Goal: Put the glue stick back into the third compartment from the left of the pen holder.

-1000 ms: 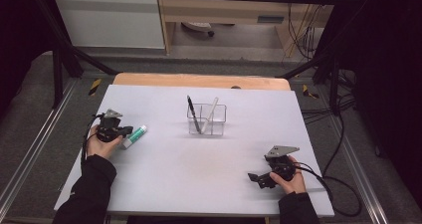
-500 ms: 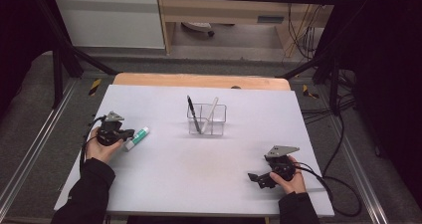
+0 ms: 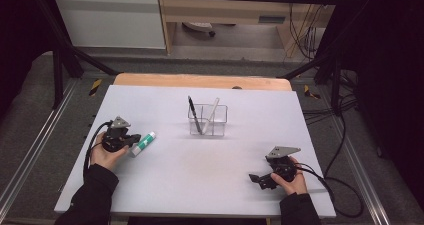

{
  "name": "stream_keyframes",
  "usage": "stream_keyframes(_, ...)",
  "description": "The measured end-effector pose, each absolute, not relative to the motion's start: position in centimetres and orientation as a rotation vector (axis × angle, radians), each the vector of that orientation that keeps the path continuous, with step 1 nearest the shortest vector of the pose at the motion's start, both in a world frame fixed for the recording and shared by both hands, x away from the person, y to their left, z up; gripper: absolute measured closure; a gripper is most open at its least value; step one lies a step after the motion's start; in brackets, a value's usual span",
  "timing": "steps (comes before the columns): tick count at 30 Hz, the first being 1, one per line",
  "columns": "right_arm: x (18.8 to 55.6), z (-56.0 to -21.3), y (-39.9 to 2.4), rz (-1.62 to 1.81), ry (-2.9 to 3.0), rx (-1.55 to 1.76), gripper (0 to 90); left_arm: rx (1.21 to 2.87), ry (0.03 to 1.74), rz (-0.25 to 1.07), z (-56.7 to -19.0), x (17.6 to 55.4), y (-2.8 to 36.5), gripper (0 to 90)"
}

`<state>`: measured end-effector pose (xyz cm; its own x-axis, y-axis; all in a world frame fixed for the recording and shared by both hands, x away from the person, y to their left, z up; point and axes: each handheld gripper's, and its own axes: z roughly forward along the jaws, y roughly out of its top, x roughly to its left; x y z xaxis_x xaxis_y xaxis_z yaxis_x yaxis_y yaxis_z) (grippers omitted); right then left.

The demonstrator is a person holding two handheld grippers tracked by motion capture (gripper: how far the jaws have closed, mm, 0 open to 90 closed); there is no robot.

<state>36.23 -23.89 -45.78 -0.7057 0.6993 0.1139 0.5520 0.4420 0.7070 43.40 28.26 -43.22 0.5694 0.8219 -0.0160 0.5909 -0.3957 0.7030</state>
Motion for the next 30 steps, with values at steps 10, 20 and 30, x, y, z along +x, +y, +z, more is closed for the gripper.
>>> stream_keyframes(10, 36.2, -45.8, -23.9, 1.114, 2.497, 1.097, 0.6, 2.14, 1.088, 0.429, -43.4, 42.4, 27.2, 89.2)
stream_keyframes(20, 36.2, -45.8, -23.9, 1.115, 2.497, 1.098, 0.6, 2.149, 1.043, 0.419, -43.2, 41.7, 26.1, 89.1)
stream_keyframes(30, 36.2, -45.8, -23.9, 1.114, 2.496, 1.095, 0.6, 2.136, 1.029, 0.442, -42.3, 41.0, 26.5, 79.6)
